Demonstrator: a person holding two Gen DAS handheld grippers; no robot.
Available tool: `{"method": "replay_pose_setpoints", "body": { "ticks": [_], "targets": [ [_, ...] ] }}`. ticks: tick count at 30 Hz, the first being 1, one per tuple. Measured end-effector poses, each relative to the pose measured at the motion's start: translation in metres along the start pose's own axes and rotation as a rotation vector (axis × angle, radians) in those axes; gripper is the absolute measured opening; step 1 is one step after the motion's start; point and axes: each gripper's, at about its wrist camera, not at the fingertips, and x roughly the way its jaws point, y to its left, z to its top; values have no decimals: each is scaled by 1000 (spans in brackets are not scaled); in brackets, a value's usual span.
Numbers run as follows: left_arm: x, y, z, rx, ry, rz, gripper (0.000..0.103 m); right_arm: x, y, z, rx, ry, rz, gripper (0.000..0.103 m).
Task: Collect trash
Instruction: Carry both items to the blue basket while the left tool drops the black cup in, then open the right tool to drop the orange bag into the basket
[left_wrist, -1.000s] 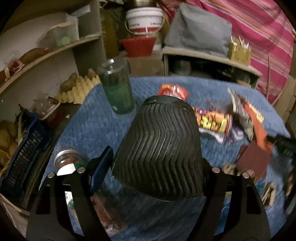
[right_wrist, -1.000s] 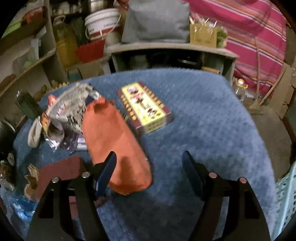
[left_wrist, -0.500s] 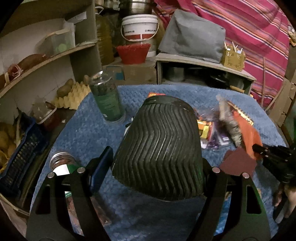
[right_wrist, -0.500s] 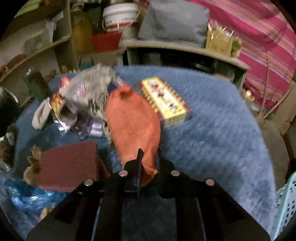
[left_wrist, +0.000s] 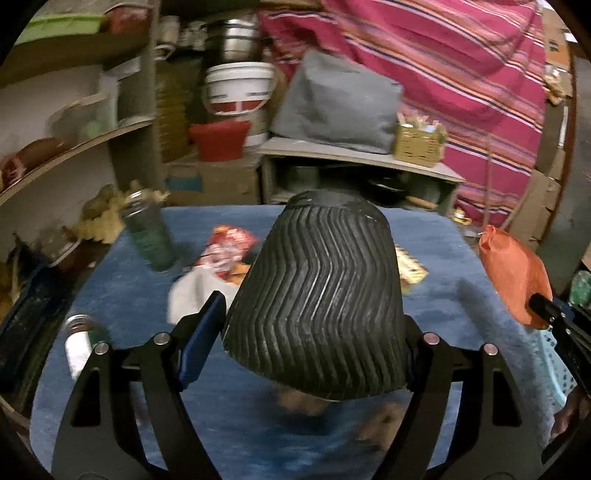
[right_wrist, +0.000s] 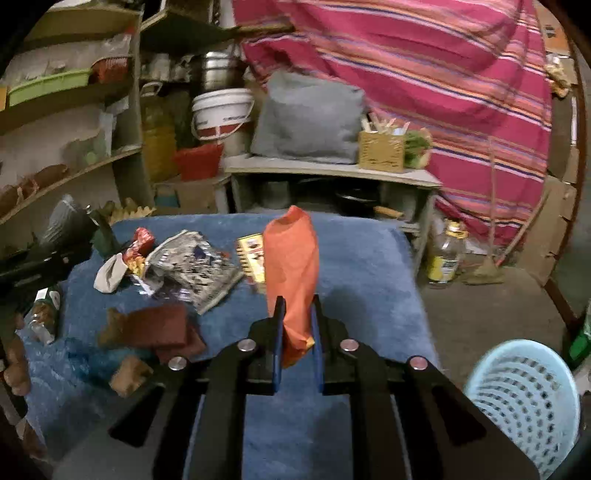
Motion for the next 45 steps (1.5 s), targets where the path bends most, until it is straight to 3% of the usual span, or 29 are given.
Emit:
{"method": "replay_pose_setpoints", "body": {
  "ticks": [11, 20, 35, 39, 42, 45],
  "targets": [
    [-14, -150, -13, 135, -17, -192, 77, -96, -119, -33, 95, -24, -183, 13],
    [-7, -269, -45, 225, 30, -341, 77, -107, -200, -70, 190, 54, -305, 13],
    [23, -375, -89, 317, 166, -472, 78, -105, -264, -99, 327, 114, -350, 13],
    [32, -389, -98, 341, 195, -486, 78, -101, -269, -102, 339, 126, -347, 13],
    [34, -389, -100, 345, 200, -479, 90, -97, -270, -105, 347, 140, -339, 13],
    [29, -378, -93, 330, 186, -474, 92, -91, -269, -104, 344, 150, -333, 13]
  ]
}}
